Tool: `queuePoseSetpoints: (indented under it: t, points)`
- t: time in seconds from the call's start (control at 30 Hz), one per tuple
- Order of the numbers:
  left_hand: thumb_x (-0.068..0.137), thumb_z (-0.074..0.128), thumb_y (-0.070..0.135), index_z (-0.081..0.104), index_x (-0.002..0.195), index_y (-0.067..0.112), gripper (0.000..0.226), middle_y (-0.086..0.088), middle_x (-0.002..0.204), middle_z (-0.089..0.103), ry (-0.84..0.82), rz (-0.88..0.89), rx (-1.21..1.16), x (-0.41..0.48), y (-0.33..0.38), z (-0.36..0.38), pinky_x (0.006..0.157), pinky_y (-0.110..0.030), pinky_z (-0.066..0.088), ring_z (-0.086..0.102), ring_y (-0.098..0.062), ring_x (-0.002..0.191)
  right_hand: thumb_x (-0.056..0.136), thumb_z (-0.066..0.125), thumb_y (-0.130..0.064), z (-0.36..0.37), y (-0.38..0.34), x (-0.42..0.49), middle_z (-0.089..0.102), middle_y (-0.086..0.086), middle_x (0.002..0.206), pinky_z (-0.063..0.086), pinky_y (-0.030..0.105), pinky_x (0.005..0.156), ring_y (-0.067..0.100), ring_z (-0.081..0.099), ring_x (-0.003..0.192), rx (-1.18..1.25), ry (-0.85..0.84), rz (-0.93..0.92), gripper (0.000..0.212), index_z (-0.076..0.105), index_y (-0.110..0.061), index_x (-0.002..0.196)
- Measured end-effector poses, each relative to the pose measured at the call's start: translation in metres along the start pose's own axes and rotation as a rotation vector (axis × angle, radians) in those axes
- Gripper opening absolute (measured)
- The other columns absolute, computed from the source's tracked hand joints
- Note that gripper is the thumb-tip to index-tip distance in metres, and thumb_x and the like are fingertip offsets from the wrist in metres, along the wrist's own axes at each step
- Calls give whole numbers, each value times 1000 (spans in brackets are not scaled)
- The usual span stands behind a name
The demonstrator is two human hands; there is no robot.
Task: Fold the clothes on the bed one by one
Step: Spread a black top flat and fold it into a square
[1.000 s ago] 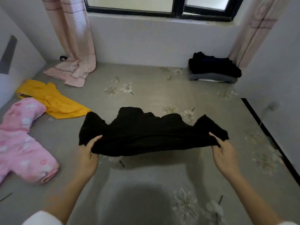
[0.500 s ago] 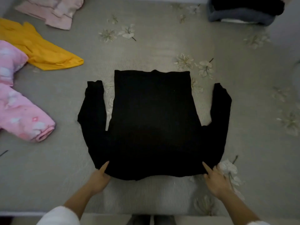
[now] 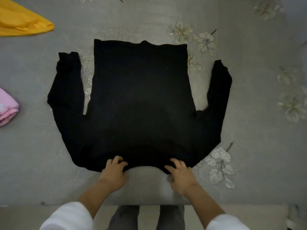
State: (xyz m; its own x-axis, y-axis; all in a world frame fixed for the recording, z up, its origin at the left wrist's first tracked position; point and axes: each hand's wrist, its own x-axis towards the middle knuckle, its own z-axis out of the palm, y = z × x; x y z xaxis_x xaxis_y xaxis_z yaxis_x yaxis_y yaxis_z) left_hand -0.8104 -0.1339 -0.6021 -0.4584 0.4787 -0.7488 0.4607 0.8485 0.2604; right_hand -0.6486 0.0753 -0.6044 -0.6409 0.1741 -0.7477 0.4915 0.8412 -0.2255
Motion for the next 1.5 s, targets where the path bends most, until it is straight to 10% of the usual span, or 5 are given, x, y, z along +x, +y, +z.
queuePoseSetpoints:
  t: [0.2,0.33,0.97,1.13,1.5]
  points:
    - [94,48,36,40,134,19,44,-3,129,39,212,-140,-70,18,57,-6,89,-31,46,41,-18,116,94,50,-10,-49,50,16,64,-3,117,42,5,79,3,56,100,672,148,89,31,65,-19,119]
    - [97,46,36,28,147,20,56,-5,157,15,465,31,-167,54,128,6,115,-34,27,14,-20,145,94,48,-4,-97,124,29,67,4,86,48,20,62,13,63,74,1052,536,365,22,66,-13,101]
    - [77,-22,65,-45,132,27,72,-2,138,-55,282,-3,10,131,219,45,102,-32,-34,-49,-16,129,83,63,-11,-239,192,147,58,-6,75,44,23,69,6,54,72,981,1041,119,8,65,-18,80]
    - [76,-20,65,-46,130,28,71,-2,134,-58,241,-11,-16,130,222,38,96,-30,-40,-52,-16,126,92,59,-30,-220,147,157,63,-8,111,40,24,98,6,54,108,464,609,-353,29,67,-23,119]
    - [86,-7,62,-49,127,29,67,-1,133,-59,194,-11,-8,130,222,35,96,-31,-40,-53,-15,125,72,78,-40,-224,134,203,55,7,131,45,38,102,24,53,119,879,511,161,74,46,-10,131]
